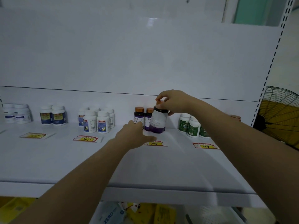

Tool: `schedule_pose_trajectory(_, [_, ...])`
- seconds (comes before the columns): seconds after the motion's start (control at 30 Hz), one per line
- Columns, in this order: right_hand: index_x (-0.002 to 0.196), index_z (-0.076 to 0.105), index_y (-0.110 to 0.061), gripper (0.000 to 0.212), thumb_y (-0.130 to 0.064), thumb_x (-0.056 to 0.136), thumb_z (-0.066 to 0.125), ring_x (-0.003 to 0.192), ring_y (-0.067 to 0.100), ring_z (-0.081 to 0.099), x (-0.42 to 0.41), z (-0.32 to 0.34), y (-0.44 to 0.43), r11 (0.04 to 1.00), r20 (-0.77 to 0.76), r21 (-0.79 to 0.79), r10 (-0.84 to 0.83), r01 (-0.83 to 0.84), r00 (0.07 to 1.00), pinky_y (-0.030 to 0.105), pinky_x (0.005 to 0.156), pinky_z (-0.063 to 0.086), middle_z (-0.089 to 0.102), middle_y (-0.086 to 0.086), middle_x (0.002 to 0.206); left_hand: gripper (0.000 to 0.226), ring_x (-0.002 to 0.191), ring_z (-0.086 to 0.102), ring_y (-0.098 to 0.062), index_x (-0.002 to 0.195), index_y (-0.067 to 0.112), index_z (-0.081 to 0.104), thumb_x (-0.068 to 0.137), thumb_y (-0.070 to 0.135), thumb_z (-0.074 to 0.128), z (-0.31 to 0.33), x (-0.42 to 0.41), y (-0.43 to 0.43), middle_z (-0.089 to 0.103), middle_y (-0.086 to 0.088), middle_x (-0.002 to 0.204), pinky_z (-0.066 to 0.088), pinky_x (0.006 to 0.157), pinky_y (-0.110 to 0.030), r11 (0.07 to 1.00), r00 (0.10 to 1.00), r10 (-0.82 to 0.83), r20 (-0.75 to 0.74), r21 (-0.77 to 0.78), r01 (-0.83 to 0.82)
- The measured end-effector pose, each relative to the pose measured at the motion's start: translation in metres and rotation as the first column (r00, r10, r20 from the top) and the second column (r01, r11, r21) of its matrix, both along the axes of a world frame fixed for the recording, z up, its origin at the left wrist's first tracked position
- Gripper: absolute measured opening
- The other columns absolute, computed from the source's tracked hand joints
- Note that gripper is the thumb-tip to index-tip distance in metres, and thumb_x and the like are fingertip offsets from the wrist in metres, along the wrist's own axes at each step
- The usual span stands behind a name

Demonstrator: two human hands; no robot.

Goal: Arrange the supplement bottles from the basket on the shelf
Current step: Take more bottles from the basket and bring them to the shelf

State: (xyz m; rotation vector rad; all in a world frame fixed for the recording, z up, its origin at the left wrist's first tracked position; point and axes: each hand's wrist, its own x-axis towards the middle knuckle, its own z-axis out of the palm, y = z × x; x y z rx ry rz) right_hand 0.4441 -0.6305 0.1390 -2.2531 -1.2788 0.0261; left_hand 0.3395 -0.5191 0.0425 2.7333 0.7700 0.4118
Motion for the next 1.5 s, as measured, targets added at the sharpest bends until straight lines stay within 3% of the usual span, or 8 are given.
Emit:
schedule_pose_trajectory(0.17, [0.123, 0.055, -0.012, 0.033, -0.026, 0.093, 0.058, 0.091, 0.021, 0.054, -0.006, 0.003, 0.002, 0.991, 0.150, -0.115, -0.055, 0.072, 0.987, 0.027, 0.070, 0.055, 0.053, 0.007, 0.110, 0.058, 0.111, 0.051, -0.027, 0.132, 0.009, 0.044, 0.089, 0.048, 0.055, 0.012, -0.020, 0.022, 0.051, -0.012, 0.127, 0.045, 0.088, -0.034, 0.983, 0.959, 0.075, -0.272, 0.182, -0.025])
schedule_pose_trajectory(0.33, [0.122, 0.055, -0.009, 0.032, -0.023, 0.093, 0.057, 0.098, 0.026, 0.060, -0.012, -0.004, 0.010, 0.979, 0.160, -0.179, -0.065, 0.093, 0.985, 0.035, 0.082, 0.057, 0.056, 0.012, 0.119, 0.051, 0.109, 0.054, -0.025, 0.130, 0.009, 0.048, 0.092, 0.042, 0.054, 0.008, -0.033, 0.023, 0.055, -0.010, 0.127, 0.047, 0.090, -0.032, 0.992, 0.962, 0.066, -0.266, 0.118, -0.035])
schedule_pose_trajectory(0.6, [0.117, 0.059, -0.011, 0.030, -0.027, 0.092, 0.059, 0.084, 0.018, 0.055, -0.070, 0.008, 0.070, 0.984, 0.200, -0.150, 0.130, -0.101, 0.971, 0.018, 0.056, 0.045, 0.057, 0.005, 0.106, 0.054, 0.111, 0.053, -0.025, 0.130, 0.011, 0.048, 0.090, 0.046, 0.055, 0.013, -0.091, 0.050, 0.054, -0.009, 0.130, 0.045, 0.095, -0.036, 0.985, 0.960, 0.171, -0.222, 0.056, -0.163])
schedule_pose_trajectory(0.77, [0.118, 0.059, -0.008, 0.031, -0.024, 0.092, 0.060, 0.087, 0.023, 0.060, -0.147, 0.014, 0.138, 0.951, 0.166, -0.123, 0.302, -0.285, 0.939, 0.029, 0.073, 0.055, 0.059, 0.010, 0.111, 0.053, 0.114, 0.052, -0.026, 0.131, 0.011, 0.047, 0.091, 0.045, 0.054, 0.026, -0.181, 0.086, 0.053, -0.009, 0.131, 0.044, 0.092, -0.035, 0.946, 0.925, 0.324, -0.197, 0.072, -0.316])
schedule_pose_trajectory(0.87, [0.116, 0.060, -0.009, 0.030, -0.025, 0.091, 0.060, 0.089, 0.023, 0.062, -0.212, 0.010, 0.180, 0.906, 0.170, -0.123, 0.421, -0.405, 0.891, 0.033, 0.080, 0.057, 0.061, 0.009, 0.109, 0.051, 0.113, 0.052, -0.024, 0.128, 0.014, 0.049, 0.090, 0.047, 0.055, 0.027, -0.253, 0.112, 0.054, -0.007, 0.129, 0.045, 0.095, -0.038, 0.894, 0.873, 0.449, -0.191, 0.094, -0.439])
schedule_pose_trajectory(0.97, [0.115, 0.060, -0.011, 0.029, -0.025, 0.090, 0.062, 0.080, 0.020, 0.061, -0.282, 0.003, 0.219, 0.849, 0.150, -0.090, 0.528, -0.520, 0.836, 0.027, 0.067, 0.056, 0.061, 0.006, 0.105, 0.051, 0.111, 0.053, -0.024, 0.129, 0.013, 0.048, 0.090, 0.045, 0.055, 0.027, -0.327, 0.132, 0.054, -0.006, 0.128, 0.047, 0.093, -0.036, 0.829, 0.814, 0.559, -0.160, 0.101, -0.550])
schedule_pose_trajectory(1.2, [0.122, 0.058, -0.012, 0.035, -0.023, 0.089, 0.062, 0.088, 0.021, 0.058, -0.447, -0.013, 0.301, 0.661, 0.067, -0.043, 0.751, -0.750, 0.658, 0.020, 0.060, 0.052, 0.057, 0.007, 0.111, 0.029, 0.084, 0.050, -0.019, 0.104, 0.016, 0.051, 0.090, 0.041, 0.055, 0.014, -0.494, 0.176, 0.051, -0.002, 0.096, 0.042, 0.065, -0.028, 0.639, 0.621, 0.762, -0.184, 0.054, -0.767])
schedule_pose_trajectory(1.5, [0.122, 0.061, -0.014, 0.035, -0.021, 0.088, 0.063, 0.092, 0.024, 0.060, -0.613, -0.057, 0.424, 0.423, 0.034, -0.091, 0.906, -0.902, 0.422, 0.029, 0.068, 0.056, 0.054, 0.005, 0.107, 0.049, 0.100, 0.052, -0.026, 0.121, 0.008, 0.052, 0.089, 0.045, 0.055, -0.030, -0.653, 0.258, 0.056, -0.009, 0.109, 0.047, 0.086, -0.037, 0.424, 0.408, 0.879, -0.247, 0.015, -0.906])
